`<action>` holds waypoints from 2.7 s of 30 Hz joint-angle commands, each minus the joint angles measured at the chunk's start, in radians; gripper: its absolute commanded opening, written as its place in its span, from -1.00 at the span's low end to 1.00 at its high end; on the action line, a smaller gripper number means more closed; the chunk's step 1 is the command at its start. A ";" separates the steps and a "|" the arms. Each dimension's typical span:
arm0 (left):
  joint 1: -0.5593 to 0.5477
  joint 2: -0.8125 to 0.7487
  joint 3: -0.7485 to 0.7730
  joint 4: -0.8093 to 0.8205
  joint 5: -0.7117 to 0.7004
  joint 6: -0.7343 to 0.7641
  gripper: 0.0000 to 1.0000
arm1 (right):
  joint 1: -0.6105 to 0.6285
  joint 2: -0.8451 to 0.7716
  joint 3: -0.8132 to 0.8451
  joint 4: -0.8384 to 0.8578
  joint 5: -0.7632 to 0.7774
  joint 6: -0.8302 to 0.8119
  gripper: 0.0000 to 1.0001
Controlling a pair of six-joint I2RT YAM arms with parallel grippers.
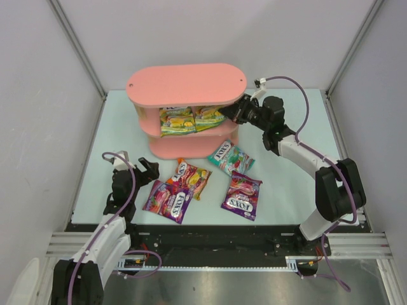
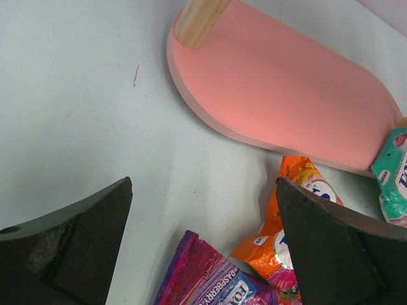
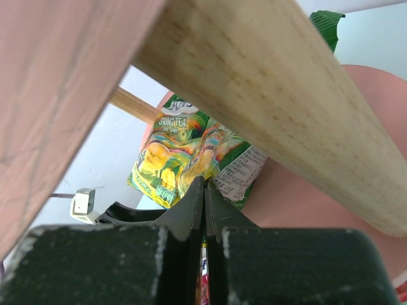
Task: Place and organize the candy bags onto the shelf
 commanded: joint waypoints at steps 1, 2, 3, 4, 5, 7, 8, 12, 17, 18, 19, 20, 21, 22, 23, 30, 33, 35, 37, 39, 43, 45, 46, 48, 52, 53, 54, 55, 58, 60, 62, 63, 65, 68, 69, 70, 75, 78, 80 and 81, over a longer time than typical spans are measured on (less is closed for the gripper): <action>0.009 -0.006 0.016 0.027 0.008 -0.012 0.99 | 0.017 0.005 0.051 0.071 0.017 -0.001 -1.00; 0.009 -0.004 0.016 0.029 0.010 -0.014 0.99 | 0.021 0.006 0.051 0.070 0.017 -0.001 -1.00; 0.009 -0.006 0.016 0.027 0.008 -0.014 0.99 | 0.023 0.008 0.051 0.068 0.017 -0.001 -1.00; 0.009 -0.004 0.016 0.029 0.008 -0.014 1.00 | 0.023 0.008 0.051 0.070 0.017 -0.001 -1.00; 0.009 -0.006 0.016 0.027 0.008 -0.014 1.00 | 0.026 0.008 0.051 0.068 0.017 -0.001 -1.00; 0.009 -0.006 0.016 0.029 0.010 -0.014 1.00 | 0.030 0.006 0.051 0.062 0.017 -0.003 -1.00; 0.009 -0.004 0.016 0.029 0.008 -0.014 0.99 | 0.032 0.006 0.051 0.056 0.019 -0.006 -1.00; 0.010 -0.006 0.017 0.029 0.010 -0.012 0.99 | 0.049 0.002 0.051 0.033 0.037 -0.018 -1.00; 0.012 -0.004 0.016 0.029 0.010 -0.014 1.00 | 0.064 0.002 0.049 0.010 0.060 -0.024 -1.00; 0.012 -0.004 0.017 0.029 0.008 -0.014 0.99 | 0.067 0.000 0.051 0.005 0.063 -0.024 -1.00; 0.012 -0.004 0.017 0.029 0.008 -0.014 0.99 | 0.073 -0.001 0.049 -0.007 0.076 -0.027 -1.00; 0.010 -0.004 0.016 0.027 0.010 -0.014 0.99 | 0.076 -0.006 0.049 -0.015 0.085 -0.030 -1.00; 0.010 -0.004 0.017 0.027 0.010 -0.014 1.00 | 0.079 -0.010 0.048 -0.022 0.096 -0.035 -1.00; 0.010 -0.004 0.016 0.029 0.010 -0.014 0.99 | 0.086 -0.017 0.048 -0.042 0.123 -0.043 -1.00; 0.010 -0.004 0.016 0.027 0.008 -0.014 1.00 | 0.090 -0.021 0.045 -0.050 0.137 -0.047 -1.00; 0.012 -0.001 0.019 0.030 0.010 -0.014 0.99 | 0.101 -0.043 0.031 -0.088 0.206 -0.047 -1.00; 0.012 -0.001 0.017 0.029 0.011 -0.014 1.00 | 0.101 -0.037 0.029 -0.093 0.197 -0.043 -1.00; 0.010 -0.004 0.017 0.029 0.011 -0.014 0.99 | 0.101 -0.033 0.026 -0.097 0.195 -0.043 -1.00; 0.010 -0.003 0.017 0.027 0.011 -0.014 0.99 | 0.101 -0.035 0.023 -0.101 0.195 -0.043 -0.94; 0.012 -0.004 0.017 0.029 0.011 -0.014 0.99 | 0.101 -0.037 0.021 -0.102 0.195 -0.049 -0.78; 0.010 -0.004 0.017 0.027 0.011 -0.014 0.99 | 0.096 -0.041 0.021 -0.102 0.182 -0.057 -0.24; 0.010 -0.004 0.017 0.029 0.011 -0.012 1.00 | 0.095 -0.047 0.020 -0.107 0.178 -0.066 0.12; 0.012 -0.004 0.017 0.027 0.010 -0.014 0.99 | 0.093 -0.052 0.020 -0.117 0.183 -0.078 0.19; 0.010 -0.003 0.017 0.027 0.011 -0.014 0.99 | 0.090 -0.072 0.018 -0.134 0.194 -0.093 0.46; 0.010 -0.004 0.017 0.029 0.010 -0.014 0.99 | 0.078 -0.121 0.005 -0.197 0.214 -0.130 0.57; 0.012 -0.004 0.017 0.027 0.011 -0.014 0.99 | 0.072 -0.133 -0.001 -0.205 0.215 -0.141 0.58; 0.010 -0.003 0.017 0.029 0.011 -0.014 0.99 | 0.070 -0.159 -0.012 -0.211 0.217 -0.146 0.58; 0.012 -0.004 0.017 0.027 0.010 -0.014 0.99 | 0.070 -0.173 -0.030 -0.225 0.218 -0.152 0.58; 0.010 -0.006 0.016 0.029 0.011 -0.014 0.99 | 0.070 -0.236 -0.086 -0.246 0.223 -0.173 0.59; 0.012 -0.006 0.016 0.027 0.010 -0.014 1.00 | 0.070 -0.268 -0.115 -0.260 0.224 -0.185 0.58; 0.012 -0.004 0.016 0.029 0.011 -0.014 1.00 | 0.067 -0.323 -0.170 -0.268 0.226 -0.196 0.58; 0.010 -0.004 0.016 0.029 0.010 -0.014 0.99 | 0.060 -0.345 -0.192 -0.280 0.234 -0.213 0.58; 0.012 -0.003 0.016 0.027 0.011 -0.014 0.99 | 0.043 -0.398 -0.251 -0.294 0.246 -0.228 0.59; 0.012 -0.004 0.016 0.030 0.013 -0.014 0.99 | -0.035 -0.437 -0.346 -0.295 0.234 -0.219 0.59; 0.012 -0.004 0.016 0.029 0.010 -0.014 0.99 | -0.089 -0.441 -0.369 -0.276 0.209 -0.210 0.60; 0.010 -0.004 0.016 0.030 0.011 -0.014 0.99 | -0.114 -0.440 -0.397 -0.260 0.197 -0.183 0.60; 0.010 -0.001 0.016 0.032 0.014 -0.014 1.00 | -0.232 -0.371 -0.498 -0.165 0.105 -0.127 0.59; 0.012 -0.001 0.016 0.032 0.014 -0.014 1.00 | -0.247 -0.293 -0.499 -0.107 0.039 -0.152 0.58; 0.012 0.000 0.016 0.032 0.014 -0.014 1.00 | -0.249 -0.247 -0.499 -0.059 0.008 -0.172 0.54; 0.012 0.002 0.016 0.032 0.014 -0.014 1.00 | -0.250 -0.198 -0.499 -0.001 -0.031 -0.173 0.53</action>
